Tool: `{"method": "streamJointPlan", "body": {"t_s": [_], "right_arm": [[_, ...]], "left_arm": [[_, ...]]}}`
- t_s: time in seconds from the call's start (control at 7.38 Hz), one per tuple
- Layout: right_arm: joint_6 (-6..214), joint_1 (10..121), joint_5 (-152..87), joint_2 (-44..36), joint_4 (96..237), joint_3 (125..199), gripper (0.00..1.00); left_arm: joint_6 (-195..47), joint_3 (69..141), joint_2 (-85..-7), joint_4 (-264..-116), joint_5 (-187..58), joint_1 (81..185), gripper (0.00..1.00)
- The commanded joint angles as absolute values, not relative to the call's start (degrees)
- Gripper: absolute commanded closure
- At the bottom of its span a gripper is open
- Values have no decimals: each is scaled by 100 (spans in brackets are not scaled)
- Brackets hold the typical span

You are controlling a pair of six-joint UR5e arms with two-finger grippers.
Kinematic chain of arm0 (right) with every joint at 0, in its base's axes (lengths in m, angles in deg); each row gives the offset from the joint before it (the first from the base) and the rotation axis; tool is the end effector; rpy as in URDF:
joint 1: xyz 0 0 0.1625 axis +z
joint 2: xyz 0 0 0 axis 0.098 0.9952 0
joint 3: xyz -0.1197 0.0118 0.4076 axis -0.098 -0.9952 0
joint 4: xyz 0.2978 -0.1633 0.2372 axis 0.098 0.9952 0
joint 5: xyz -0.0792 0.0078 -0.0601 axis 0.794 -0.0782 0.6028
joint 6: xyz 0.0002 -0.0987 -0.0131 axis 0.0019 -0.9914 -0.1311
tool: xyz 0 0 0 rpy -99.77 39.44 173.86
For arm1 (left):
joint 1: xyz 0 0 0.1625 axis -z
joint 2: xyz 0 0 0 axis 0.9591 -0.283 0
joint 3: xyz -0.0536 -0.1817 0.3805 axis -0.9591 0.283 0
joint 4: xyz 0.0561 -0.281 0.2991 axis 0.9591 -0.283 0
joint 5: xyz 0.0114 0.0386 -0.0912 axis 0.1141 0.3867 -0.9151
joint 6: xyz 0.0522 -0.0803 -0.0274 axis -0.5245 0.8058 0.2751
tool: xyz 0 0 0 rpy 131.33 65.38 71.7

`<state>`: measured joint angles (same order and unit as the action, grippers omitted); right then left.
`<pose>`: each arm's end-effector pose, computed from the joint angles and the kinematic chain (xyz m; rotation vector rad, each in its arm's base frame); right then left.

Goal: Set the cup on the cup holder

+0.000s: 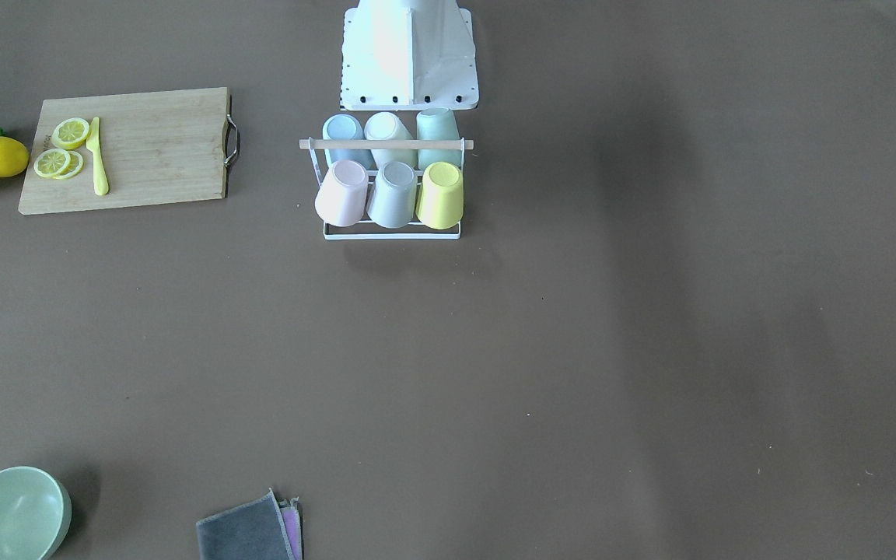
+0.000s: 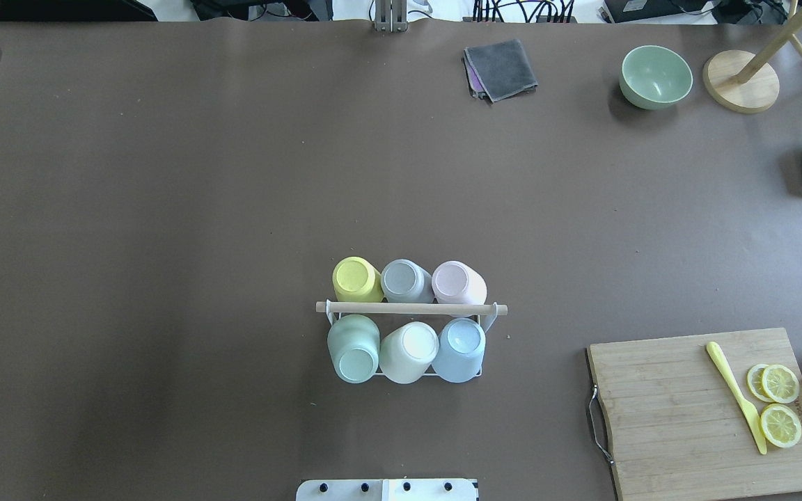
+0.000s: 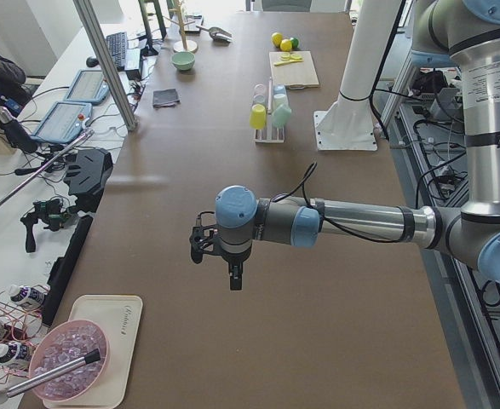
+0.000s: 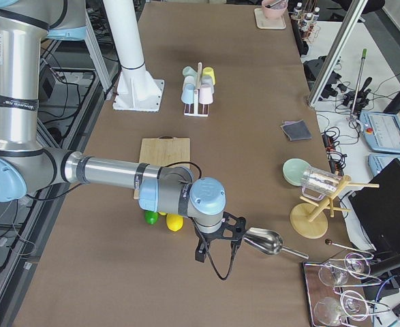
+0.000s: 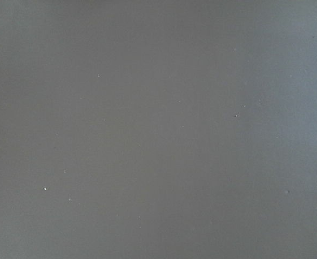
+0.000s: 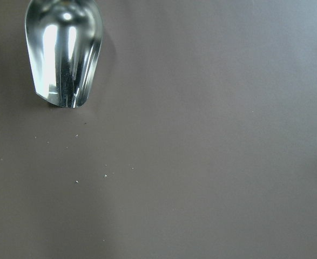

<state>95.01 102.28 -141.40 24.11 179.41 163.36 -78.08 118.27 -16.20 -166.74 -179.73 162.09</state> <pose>0.1162 -0.4197 0.6873 -0.0564 -0.7335 0.2541 -0.0500 -0.4245 0.6072 0.0349 0.8227 -0.1004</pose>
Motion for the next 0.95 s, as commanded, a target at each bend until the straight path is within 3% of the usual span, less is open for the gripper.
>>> {"method": "streamJointPlan", "body": {"t_s": [0.0, 0.81], "right_arm": [[9042, 10213, -14138, 2435, 17942, 16318, 0], [9023, 10081, -14076, 2514, 17933, 16028, 0]], "left_arm": [[-7814, 11825, -1610, -16673, -17917, 16233, 1], [-8385, 11895, -1636, -16629, -17313, 16225, 1]]}}
